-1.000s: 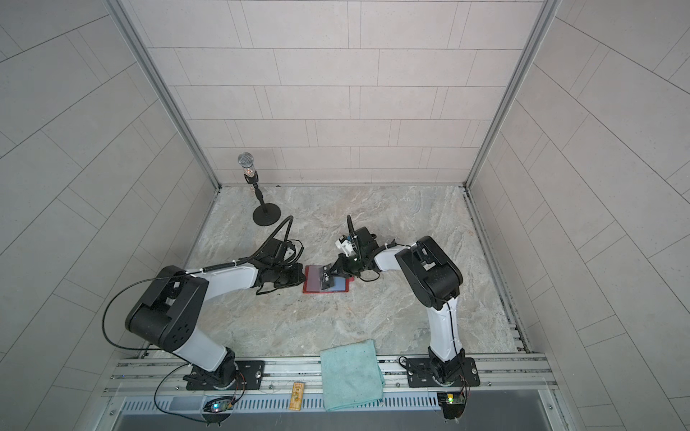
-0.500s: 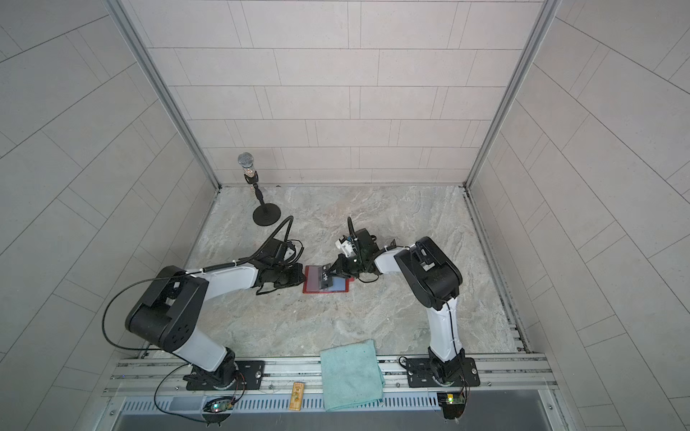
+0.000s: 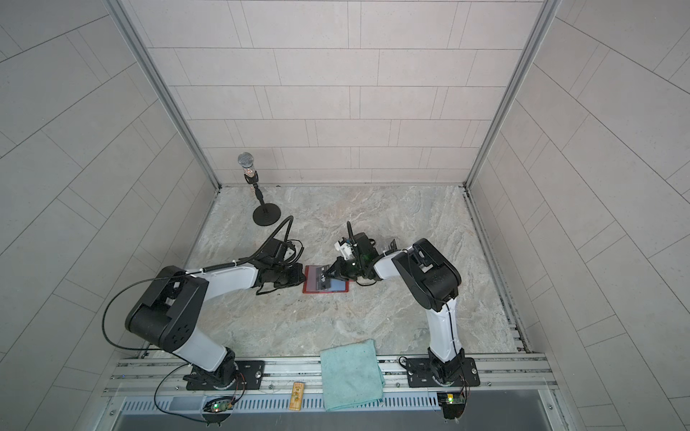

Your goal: Put the credit cards into the card holder

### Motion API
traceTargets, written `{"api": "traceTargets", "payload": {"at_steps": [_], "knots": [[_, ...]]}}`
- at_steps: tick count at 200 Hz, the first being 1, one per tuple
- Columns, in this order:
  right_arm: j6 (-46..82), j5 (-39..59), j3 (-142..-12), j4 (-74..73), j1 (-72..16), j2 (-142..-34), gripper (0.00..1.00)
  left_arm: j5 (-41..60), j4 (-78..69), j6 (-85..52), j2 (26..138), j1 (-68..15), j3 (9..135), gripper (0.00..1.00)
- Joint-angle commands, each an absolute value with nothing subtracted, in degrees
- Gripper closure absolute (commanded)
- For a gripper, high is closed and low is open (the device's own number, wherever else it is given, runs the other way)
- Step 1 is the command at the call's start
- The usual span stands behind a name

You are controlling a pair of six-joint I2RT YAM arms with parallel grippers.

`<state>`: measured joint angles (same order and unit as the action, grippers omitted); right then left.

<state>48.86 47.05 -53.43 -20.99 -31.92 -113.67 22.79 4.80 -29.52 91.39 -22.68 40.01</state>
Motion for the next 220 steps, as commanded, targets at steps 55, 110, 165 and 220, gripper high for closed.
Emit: {"api": "traceTargets", "payload": {"at_steps": [55, 110, 165, 220], "knots": [[44.1, 39.6, -54.1, -8.9, -33.5, -109.7, 0.64, 19.9, 7.7, -28.7, 91.8, -23.0, 37.8, 1.0], [39.3, 34.5, -57.6, 0.8, -35.0, -109.1, 0.53, 21.8, 6.8, -30.0, 90.8, -23.0, 37.5, 1.0], [35.2, 30.5, -61.4, 8.2, -36.8, -108.1, 0.47, 22.1, 6.3, -30.7, 90.3, -23.4, 37.4, 1.0], [33.2, 26.8, -63.5, 12.3, -37.7, -107.0, 0.37, 22.0, 6.3, -30.7, 90.2, -23.5, 37.4, 1.0]]}}
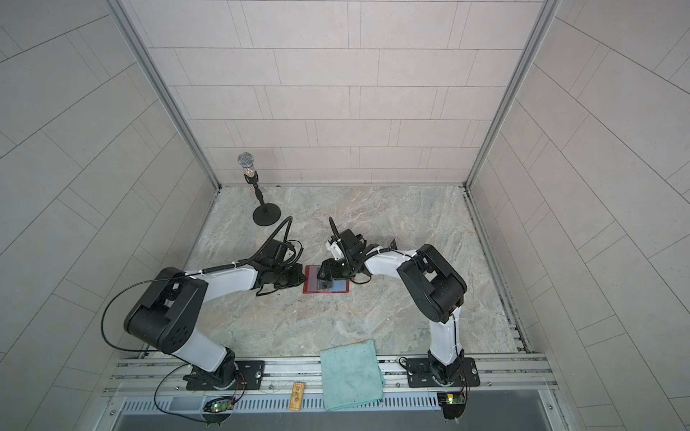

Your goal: Put the credit cards into the card holder

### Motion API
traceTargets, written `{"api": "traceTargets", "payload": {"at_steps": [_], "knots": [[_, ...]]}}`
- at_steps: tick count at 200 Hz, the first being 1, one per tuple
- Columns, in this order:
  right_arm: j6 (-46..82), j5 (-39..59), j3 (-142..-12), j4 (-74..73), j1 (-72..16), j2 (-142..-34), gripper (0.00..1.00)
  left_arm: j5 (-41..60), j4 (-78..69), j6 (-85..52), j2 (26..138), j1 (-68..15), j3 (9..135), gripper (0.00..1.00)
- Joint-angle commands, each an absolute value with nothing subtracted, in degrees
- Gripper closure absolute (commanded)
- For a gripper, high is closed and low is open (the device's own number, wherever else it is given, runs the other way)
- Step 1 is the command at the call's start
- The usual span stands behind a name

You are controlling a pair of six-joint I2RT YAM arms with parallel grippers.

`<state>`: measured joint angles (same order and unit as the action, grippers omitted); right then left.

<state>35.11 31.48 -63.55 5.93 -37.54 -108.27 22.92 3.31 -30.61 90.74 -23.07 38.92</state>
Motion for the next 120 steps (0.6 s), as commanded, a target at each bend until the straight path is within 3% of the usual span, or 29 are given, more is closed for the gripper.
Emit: {"api": "traceTargets", "payload": {"at_steps": [1, 90, 120], "knots": [[33.2, 26.8, -63.5, 12.3, -37.7, -107.0, 0.37, 22.0, 6.3, -30.7, 90.2, -23.5, 37.4, 1.0], [32.2, 22.7, -64.4, 15.2, -38.0, -105.1, 0.4, 22.1, 6.2, -30.8, 89.6, -23.5, 37.0, 1.0], [31.7, 20.9, -64.8, 16.6, -38.3, -104.5, 0.45, 22.1, 6.2, -30.9, 89.5, -23.5, 36.9, 1.0]]}}
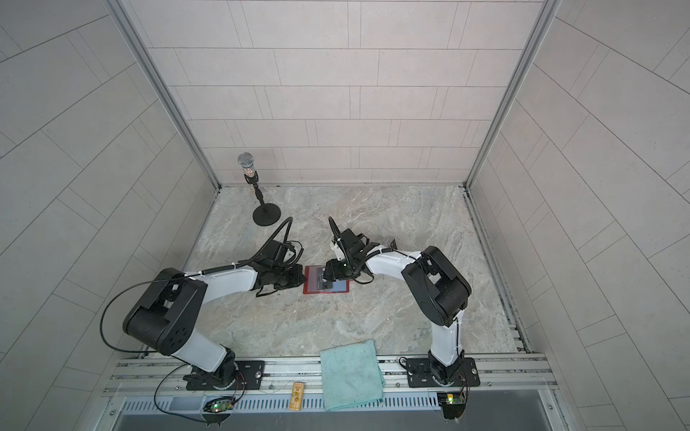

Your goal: Put the credit cards into the card holder

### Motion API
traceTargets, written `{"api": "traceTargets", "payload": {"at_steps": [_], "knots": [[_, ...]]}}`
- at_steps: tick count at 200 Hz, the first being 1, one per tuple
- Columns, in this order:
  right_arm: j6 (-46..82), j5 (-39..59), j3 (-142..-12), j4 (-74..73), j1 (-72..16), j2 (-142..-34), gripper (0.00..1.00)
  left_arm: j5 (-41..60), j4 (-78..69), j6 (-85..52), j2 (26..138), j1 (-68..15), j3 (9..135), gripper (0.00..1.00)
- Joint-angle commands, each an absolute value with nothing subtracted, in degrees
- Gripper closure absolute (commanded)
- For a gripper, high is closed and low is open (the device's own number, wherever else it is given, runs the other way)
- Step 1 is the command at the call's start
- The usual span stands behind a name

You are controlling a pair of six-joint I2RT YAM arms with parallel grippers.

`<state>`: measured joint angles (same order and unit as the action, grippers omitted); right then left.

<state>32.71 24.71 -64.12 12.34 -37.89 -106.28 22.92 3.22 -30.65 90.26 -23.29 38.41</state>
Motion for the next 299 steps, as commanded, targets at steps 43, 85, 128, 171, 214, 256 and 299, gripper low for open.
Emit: {"api": "traceTargets", "payload": {"at_steps": [43, 85, 128, 171, 214, 256, 299], "knots": [[31.1, 18.6, -65.3, 18.4, -38.6, -104.5, 0.62, 22.6, 5.7, -31.2, 89.4, -23.6, 36.6, 1.0], [30.4, 17.3, -66.5, 20.1, -39.2, -106.0, 0.77, 23.0, 5.4, -31.4, 89.6, -23.6, 36.7, 1.0], [30.1, 16.5, -67.8, 21.5, -40.1, -107.9, 0.83, 23.3, 5.0, -31.8, 89.7, -23.6, 36.6, 1.0], [30.1, 16.4, -69.6, 22.8, -40.9, -109.9, 0.85, 23.9, 4.0, -32.6, 89.5, -23.6, 36.2, 1.0], [30.3, 17.1, -70.1, 22.7, -41.2, -110.8, 0.91, 24.4, 3.6, -33.0, 89.3, -23.6, 35.9, 1.0], [31.0, 19.6, -70.1, 21.2, -41.2, -111.3, 0.94, 24.4, 3.3, -33.3, 89.2, -23.8, 35.9, 1.0], [31.5, 22.0, -70.0, 20.0, -41.4, -111.6, 0.96, 24.3, 3.0, -33.6, 89.2, -23.9, 35.8, 1.0]]}}
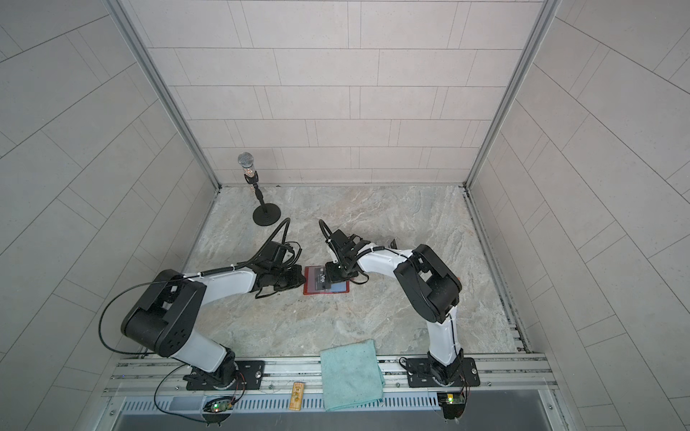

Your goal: Put the credit cards into the card holder

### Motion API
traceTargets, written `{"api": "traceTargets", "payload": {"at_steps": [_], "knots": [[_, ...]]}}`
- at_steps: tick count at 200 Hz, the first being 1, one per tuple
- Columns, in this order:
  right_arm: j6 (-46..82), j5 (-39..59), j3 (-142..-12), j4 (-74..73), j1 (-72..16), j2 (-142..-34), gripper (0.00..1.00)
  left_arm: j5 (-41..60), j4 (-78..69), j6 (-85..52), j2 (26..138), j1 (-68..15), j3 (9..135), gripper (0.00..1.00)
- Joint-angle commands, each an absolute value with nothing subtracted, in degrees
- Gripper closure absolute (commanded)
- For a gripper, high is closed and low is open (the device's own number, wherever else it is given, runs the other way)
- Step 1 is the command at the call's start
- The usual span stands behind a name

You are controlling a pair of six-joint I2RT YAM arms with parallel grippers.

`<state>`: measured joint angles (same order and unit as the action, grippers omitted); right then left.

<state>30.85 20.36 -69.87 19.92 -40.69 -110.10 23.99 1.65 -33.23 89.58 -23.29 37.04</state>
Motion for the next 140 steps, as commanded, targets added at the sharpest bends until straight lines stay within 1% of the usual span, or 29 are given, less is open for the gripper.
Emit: {"api": "traceTargets", "payload": {"at_steps": [1, 93, 140], "knots": [[31.6, 22.0, -70.0, 20.0, -41.5, -111.6, 0.96, 24.3, 3.0, -33.6, 89.2, -24.0, 35.8, 1.0], [33.3, 26.3, -70.0, 16.1, -41.5, -112.8, 0.97, 25.5, 2.3, -33.7, 89.6, -24.0, 35.9, 1.0], [33.6, 26.3, -69.9, 15.5, -41.5, -112.7, 0.97, 25.3, 2.5, -33.5, 89.6, -24.0, 35.9, 1.0]]}}
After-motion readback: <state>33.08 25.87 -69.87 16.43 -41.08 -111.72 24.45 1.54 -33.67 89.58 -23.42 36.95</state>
